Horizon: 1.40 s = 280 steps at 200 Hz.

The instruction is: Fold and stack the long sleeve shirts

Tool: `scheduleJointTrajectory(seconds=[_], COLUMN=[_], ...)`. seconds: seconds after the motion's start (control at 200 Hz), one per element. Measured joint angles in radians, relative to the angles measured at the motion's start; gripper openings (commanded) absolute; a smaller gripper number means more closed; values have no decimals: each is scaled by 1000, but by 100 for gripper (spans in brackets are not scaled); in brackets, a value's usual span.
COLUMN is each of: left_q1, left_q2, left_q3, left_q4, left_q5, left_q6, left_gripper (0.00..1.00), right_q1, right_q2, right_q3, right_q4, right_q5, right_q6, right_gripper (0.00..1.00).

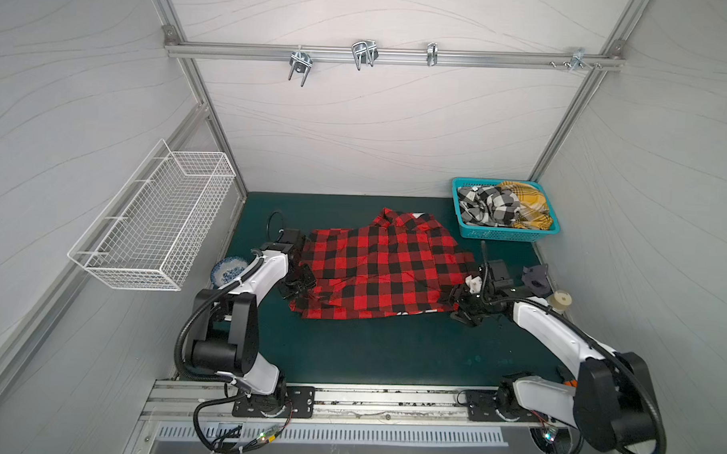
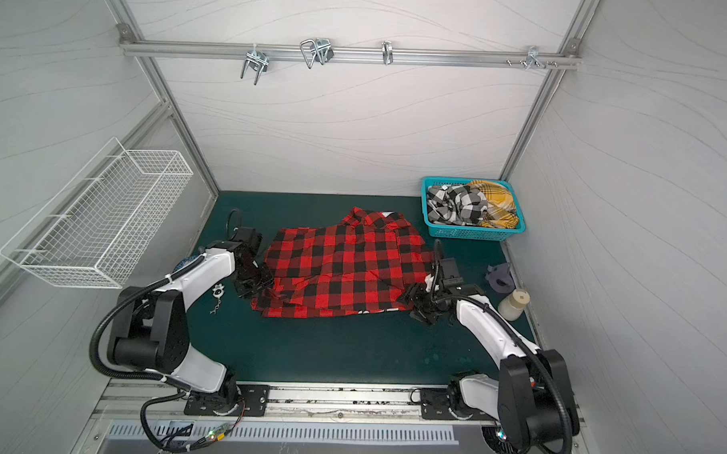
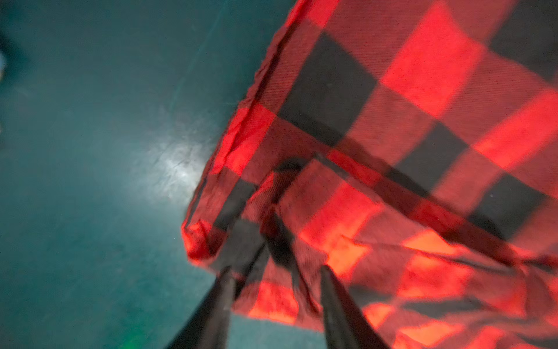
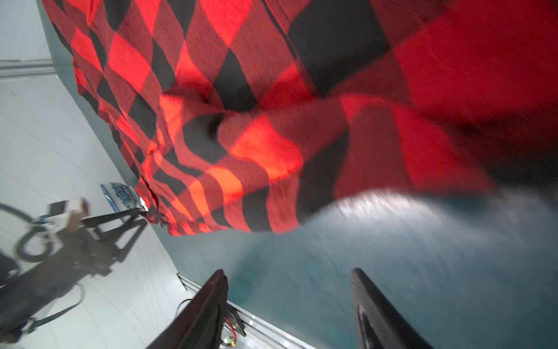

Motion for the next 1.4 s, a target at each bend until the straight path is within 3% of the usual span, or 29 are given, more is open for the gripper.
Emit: scheduleJointTrajectory(seconds=[0.1, 0.165, 0.26, 0.41, 0.58, 0.835, 1.08, 1.401], left_q1=[-19, -56, -134, -203, -200, -149, -32, -21], left_q2=[-101, -127, -82, 101, 211, 215, 124, 0], left_q3=[30, 49, 72, 85, 85, 13, -137, -204], left_q4=[-40, -44, -38, 5, 27, 74, 134, 1], left_q5=[-7, -8, 11, 59, 77, 98, 180, 171], left_q6=[-18, -32, -67, -105, -119, -107, -71, -32], left_gripper=[33, 28, 22, 16, 12, 12, 13, 18], right_q1=[14, 27, 40, 48, 59, 77, 104, 215], right_q2=[-60, -37, 97, 361, 552, 626, 585, 428], right_q3=[22, 77, 228, 393, 426, 397, 330, 235], right_q4=[-76, -116, -148, -129, -130, -137, -121, -220], right_q5=[25, 43, 66, 121, 148, 79, 21, -8], right_q6=[-22, -46, -100, -178, -234, -259, -255, -212], right_gripper=[52, 44, 29, 20, 19, 20, 21, 23])
